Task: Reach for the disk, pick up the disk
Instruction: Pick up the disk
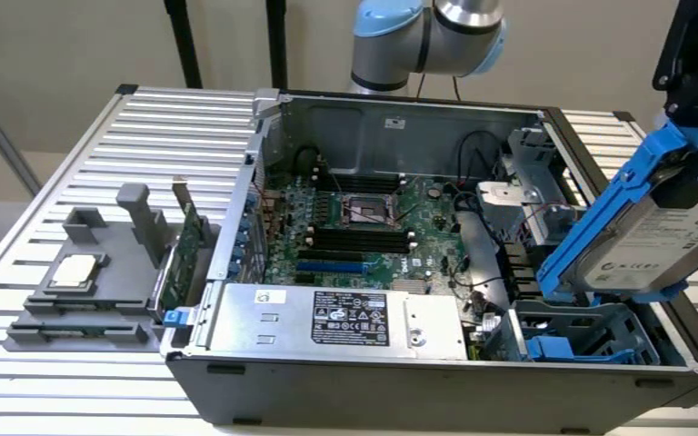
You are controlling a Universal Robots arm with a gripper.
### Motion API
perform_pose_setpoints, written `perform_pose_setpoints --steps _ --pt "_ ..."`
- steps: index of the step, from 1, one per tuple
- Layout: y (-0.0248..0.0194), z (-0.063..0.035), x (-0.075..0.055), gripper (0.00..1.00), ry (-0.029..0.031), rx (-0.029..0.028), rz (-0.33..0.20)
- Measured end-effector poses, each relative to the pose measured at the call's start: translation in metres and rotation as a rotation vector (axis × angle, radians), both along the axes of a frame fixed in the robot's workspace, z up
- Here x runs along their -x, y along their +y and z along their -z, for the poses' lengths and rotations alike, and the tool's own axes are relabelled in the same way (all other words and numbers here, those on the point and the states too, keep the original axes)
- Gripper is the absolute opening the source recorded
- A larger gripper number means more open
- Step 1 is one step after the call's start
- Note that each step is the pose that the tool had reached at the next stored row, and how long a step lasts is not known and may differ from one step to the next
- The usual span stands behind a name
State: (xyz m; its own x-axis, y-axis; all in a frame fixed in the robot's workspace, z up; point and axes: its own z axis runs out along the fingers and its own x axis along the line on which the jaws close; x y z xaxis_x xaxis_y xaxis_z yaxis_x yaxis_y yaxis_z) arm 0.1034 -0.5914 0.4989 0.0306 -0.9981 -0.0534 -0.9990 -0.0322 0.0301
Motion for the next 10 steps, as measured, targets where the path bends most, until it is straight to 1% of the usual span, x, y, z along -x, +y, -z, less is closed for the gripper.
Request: perform_pose_setpoints --steps 2,10 --pt "-0.0002 -0.0001 -0.0019 0.33 0.0000 -0.0009 0.000" --pt "-0.0004 -0.0001 -0.0019 0.33 0.0002 -0.0055 0.000"
